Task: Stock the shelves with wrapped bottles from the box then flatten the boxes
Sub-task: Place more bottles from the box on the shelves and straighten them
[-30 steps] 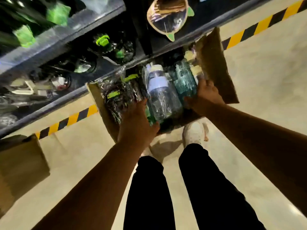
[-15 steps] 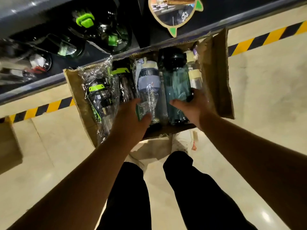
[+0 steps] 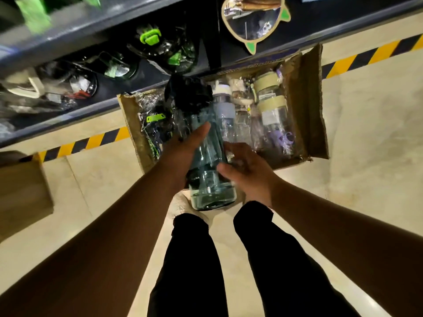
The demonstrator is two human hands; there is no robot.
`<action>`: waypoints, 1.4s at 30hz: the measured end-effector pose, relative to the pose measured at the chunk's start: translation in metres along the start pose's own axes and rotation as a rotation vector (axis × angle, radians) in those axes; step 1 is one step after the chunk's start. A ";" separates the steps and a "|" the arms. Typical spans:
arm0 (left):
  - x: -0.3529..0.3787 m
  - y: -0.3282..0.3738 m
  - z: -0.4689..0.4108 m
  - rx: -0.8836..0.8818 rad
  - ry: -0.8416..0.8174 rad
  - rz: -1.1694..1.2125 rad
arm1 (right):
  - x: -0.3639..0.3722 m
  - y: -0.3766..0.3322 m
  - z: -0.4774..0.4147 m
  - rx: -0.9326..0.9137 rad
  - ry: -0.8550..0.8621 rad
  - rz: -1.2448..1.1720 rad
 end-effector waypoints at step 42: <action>-0.215 0.060 0.541 0.642 0.347 0.446 | 0.190 -0.298 0.368 -0.155 -0.348 0.046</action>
Point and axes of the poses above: each hand's wrist, its own z-axis away from the middle knuckle, its own x-axis out of the palm, y = z × x, the point moved 8 cm from there along -z, towards the middle knuckle, and after that the axes turned 2 degrees about x, right-handed, at the moved point
